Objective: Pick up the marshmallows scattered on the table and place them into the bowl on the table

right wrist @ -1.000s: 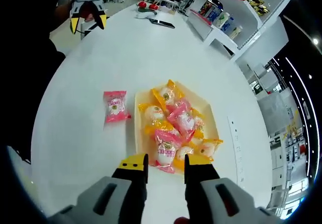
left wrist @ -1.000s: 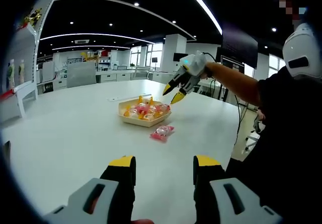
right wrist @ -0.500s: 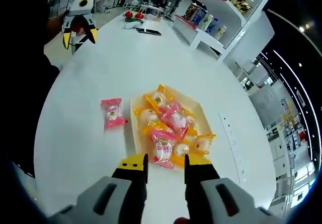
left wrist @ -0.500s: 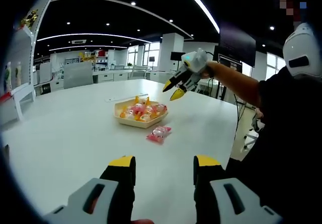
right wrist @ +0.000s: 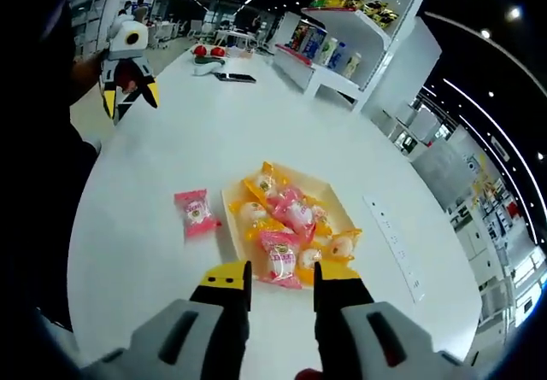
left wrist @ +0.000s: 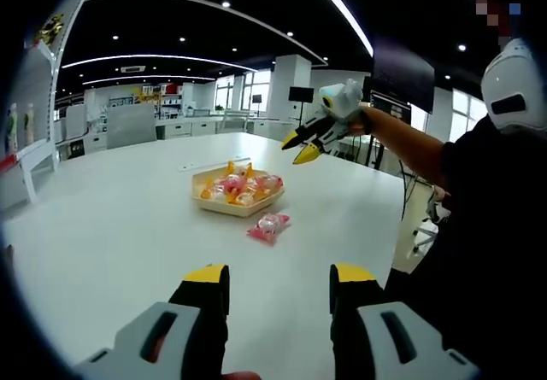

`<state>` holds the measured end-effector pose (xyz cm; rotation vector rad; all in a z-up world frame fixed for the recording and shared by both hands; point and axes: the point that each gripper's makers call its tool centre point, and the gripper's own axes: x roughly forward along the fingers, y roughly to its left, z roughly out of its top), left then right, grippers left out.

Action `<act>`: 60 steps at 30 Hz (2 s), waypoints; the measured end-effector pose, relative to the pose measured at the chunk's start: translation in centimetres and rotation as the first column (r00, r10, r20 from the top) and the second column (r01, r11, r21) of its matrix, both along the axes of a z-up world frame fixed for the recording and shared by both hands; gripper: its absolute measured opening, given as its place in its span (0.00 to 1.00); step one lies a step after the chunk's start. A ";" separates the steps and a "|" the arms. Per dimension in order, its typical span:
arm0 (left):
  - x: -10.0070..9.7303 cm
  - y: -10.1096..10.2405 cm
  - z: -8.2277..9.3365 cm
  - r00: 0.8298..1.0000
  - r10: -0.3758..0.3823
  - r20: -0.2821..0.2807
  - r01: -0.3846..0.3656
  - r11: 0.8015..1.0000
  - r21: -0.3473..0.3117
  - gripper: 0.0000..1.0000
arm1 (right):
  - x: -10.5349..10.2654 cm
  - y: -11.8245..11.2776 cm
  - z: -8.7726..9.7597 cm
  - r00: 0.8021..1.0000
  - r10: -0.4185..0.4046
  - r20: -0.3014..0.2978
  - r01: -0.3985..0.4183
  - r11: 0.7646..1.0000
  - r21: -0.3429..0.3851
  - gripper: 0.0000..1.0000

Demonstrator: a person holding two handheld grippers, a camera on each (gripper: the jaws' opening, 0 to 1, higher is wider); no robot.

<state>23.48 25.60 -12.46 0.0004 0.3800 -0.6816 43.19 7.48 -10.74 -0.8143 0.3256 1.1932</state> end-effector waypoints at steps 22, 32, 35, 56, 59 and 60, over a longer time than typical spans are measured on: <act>0.3 0.0 -0.2 1.000 -0.002 -0.005 0.002 1.000 -0.004 0.48 | -2.1 -0.6 0.8 0.996 -0.085 -0.032 0.088 0.987 0.131 0.30; 0.5 -0.2 -0.2 1.000 -0.008 -0.006 0.008 1.000 -0.003 0.48 | -2.1 -2.0 1.6 0.989 -0.144 -0.041 0.150 0.969 0.199 0.30; 0.6 -0.3 -0.2 1.000 -0.009 -0.004 0.009 1.000 -0.003 0.48 | -2.2 -2.3 2.1 0.986 -0.159 -0.044 0.165 0.958 0.233 0.30; 1.4 -0.4 0.2 1.000 -0.011 0.005 0.011 1.000 0.000 0.48 | -5.0 -4.3 4.1 0.966 -0.253 -0.052 0.254 0.896 0.365 0.30; 1.6 -0.2 0.4 1.000 0.001 0.012 0.000 1.000 -0.004 0.48 | -5.4 -4.5 4.3 0.964 -0.261 -0.055 0.262 0.887 0.381 0.30; 1.7 -0.1 0.4 1.000 0.003 0.013 -0.002 1.000 -0.005 0.48 | -5.4 -4.5 4.3 0.963 -0.265 -0.056 0.266 0.883 0.387 0.30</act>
